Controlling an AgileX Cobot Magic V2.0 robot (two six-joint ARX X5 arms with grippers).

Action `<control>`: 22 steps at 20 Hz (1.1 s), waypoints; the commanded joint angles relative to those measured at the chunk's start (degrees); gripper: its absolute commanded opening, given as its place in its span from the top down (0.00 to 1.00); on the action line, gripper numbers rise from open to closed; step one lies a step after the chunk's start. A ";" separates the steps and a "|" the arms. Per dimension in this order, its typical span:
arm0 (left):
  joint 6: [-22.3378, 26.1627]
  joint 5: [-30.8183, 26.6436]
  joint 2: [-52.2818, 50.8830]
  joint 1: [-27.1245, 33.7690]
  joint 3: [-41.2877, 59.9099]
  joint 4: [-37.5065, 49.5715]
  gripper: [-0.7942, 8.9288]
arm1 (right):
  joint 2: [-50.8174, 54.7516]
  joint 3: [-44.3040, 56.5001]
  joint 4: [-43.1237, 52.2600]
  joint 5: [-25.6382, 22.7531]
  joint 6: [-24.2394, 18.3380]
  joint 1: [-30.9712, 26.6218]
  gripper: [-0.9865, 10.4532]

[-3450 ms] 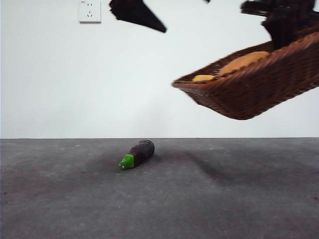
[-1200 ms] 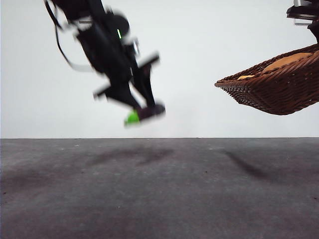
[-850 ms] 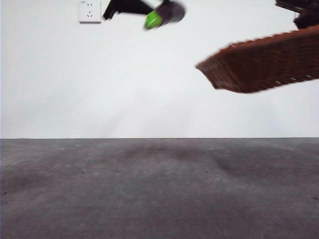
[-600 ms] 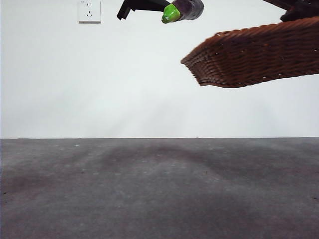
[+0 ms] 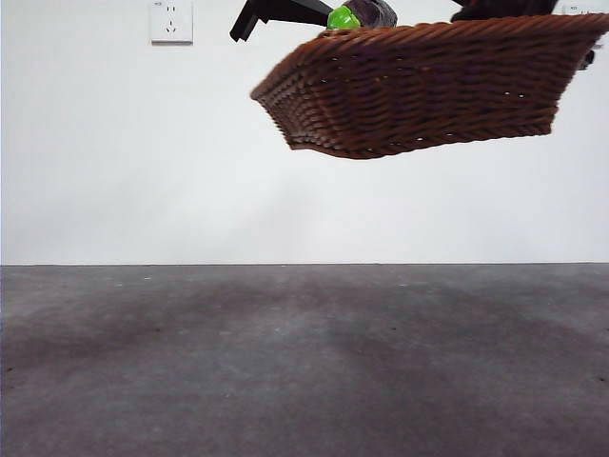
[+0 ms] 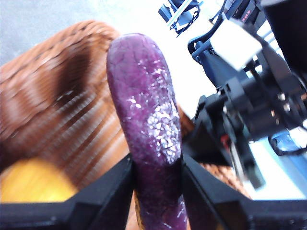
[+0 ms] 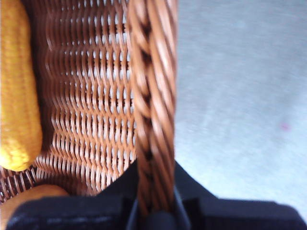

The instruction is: Help me put the vegetables on the table into the basket

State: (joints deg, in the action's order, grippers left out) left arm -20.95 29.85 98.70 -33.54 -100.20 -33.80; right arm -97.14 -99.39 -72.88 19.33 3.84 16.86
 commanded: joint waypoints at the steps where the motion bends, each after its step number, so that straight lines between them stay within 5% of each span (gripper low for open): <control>1: -0.66 -1.92 0.85 -0.07 0.24 -0.59 0.64 | -0.20 0.09 0.87 0.57 0.79 1.18 0.92; 5: -0.83 -4.02 0.85 -0.04 0.24 -1.27 0.36 | -0.20 0.09 0.83 0.52 1.11 1.22 0.92; 11: 1.79 0.22 -2.16 2.08 0.24 0.92 0.37 | -0.63 0.13 0.85 -7.80 2.12 -0.92 0.92; 12: 3.80 0.22 -3.48 2.40 0.24 -0.94 0.43 | -1.16 0.13 0.87 -7.78 1.92 -1.77 0.92; 14: 12.70 -0.02 -7.43 2.60 0.24 -9.33 0.93 | -2.78 0.15 0.85 -7.43 0.35 -4.50 0.92; 18: 22.58 -9.27 -15.98 0.02 0.24 -26.47 0.93 | -8.37 0.15 1.46 -5.99 -3.23 -9.09 0.92; 22: 23.96 -19.80 -21.40 -2.08 0.24 -37.77 0.93 | -16.61 0.15 8.11 -0.55 -4.11 -11.98 0.92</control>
State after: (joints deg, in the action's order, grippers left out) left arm 1.98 10.07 76.93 -35.42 -100.18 -72.10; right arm -113.73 -99.39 -64.45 18.09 0.40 4.84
